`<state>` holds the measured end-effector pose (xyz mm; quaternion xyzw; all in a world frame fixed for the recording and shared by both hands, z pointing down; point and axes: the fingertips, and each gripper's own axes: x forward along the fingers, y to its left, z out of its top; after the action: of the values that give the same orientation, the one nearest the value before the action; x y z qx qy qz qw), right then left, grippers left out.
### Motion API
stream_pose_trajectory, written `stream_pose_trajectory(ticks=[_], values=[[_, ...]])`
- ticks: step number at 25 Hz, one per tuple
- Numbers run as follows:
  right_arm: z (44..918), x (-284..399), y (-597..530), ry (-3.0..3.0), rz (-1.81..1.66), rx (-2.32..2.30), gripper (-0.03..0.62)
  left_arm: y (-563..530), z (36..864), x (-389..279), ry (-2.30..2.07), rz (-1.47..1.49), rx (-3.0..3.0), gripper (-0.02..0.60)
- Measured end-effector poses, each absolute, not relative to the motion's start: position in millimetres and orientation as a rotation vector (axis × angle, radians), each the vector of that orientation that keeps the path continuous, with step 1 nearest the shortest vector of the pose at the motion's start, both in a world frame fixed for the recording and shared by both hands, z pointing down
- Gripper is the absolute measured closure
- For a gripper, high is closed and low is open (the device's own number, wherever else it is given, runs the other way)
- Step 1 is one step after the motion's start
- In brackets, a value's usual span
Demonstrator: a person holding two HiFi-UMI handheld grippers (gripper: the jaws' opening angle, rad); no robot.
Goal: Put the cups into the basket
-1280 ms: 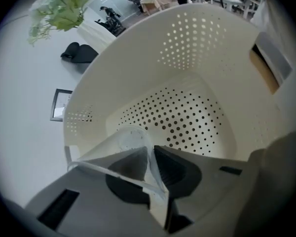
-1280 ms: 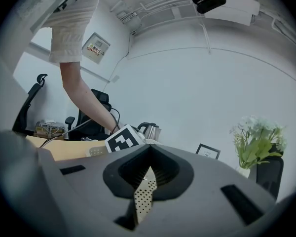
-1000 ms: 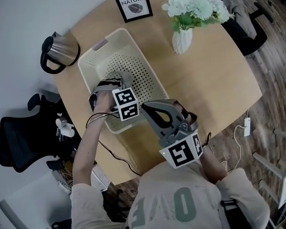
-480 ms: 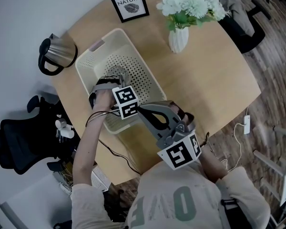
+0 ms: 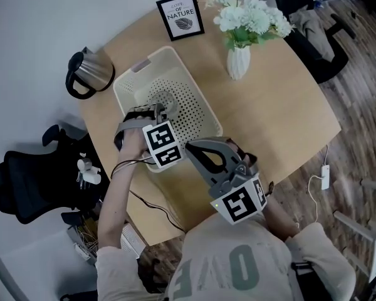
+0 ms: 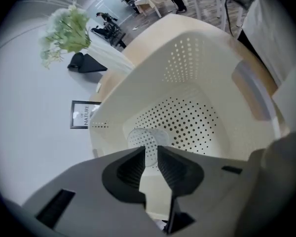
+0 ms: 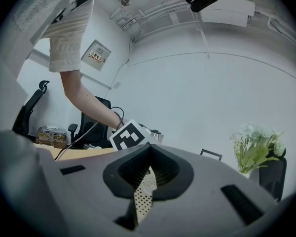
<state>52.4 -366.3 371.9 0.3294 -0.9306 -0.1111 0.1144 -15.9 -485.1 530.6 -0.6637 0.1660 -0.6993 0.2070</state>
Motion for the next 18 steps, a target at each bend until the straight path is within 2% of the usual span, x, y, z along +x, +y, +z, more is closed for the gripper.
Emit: stream_pose_trajectory(ticks=[3, 7, 13, 18], values=[[361.7, 51.7, -361.1, -2.728, -0.364, 0.966, 0.597, -479.9, 490.5, -15.1, 0.606, -1.846, -1.893, 0.497], [345.5, 49.1, -354.5, -2.721, -0.430, 0.981, 0.595, -461.0, 427.1, -6.7, 0.900, -1.538, -2.174, 0.554], [322.4, 47.2, -341.3, -2.730, -0.442, 1.026, 0.595, -416.7, 336.7, -20.8, 1.455, -0.891, -2.381, 0.572], [311.4, 43.5, -331.5, -2.718, -0.458, 1.081, 0.595, -355.1, 273.3, -35.5, 1.864, -0.047, -2.379, 0.574]])
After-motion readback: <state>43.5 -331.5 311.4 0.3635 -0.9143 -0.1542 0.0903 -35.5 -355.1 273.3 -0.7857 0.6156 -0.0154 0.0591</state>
